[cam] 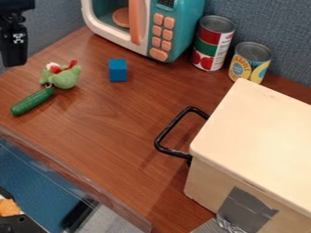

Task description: Open the drawer

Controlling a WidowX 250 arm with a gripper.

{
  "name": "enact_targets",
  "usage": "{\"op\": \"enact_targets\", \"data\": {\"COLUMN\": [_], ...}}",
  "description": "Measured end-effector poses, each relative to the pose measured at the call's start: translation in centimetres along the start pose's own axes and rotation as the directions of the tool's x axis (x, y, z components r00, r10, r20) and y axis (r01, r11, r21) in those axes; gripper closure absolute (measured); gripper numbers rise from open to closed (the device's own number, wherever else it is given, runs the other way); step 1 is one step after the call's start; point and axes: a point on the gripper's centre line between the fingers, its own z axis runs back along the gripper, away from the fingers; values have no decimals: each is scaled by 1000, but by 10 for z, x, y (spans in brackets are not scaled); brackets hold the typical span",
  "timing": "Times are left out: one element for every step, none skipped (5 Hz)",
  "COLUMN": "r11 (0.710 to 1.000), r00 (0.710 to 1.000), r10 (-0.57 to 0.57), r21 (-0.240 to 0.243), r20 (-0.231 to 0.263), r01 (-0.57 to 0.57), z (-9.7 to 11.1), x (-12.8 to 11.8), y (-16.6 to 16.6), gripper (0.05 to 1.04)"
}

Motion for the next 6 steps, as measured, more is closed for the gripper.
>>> {"op": "enact_targets", "data": {"r11": [1000, 998, 995, 986, 979, 973], "r00": [1000, 1000, 999, 986, 972, 957], "r10": [6, 25, 28, 102, 140, 165], "r21": [-22, -65, -94, -146, -175, -200], "r20": [-9, 9, 47, 134, 188, 239], "r01": [-6, -24, -23, -82, -107, -117], "z": [-7, -28, -37, -47, -52, -45], "x": [1, 21, 38, 54, 71, 88], "y": [-1, -28, -50, -72, -91, -108], "gripper": [84, 84, 84, 84, 84, 84]}}
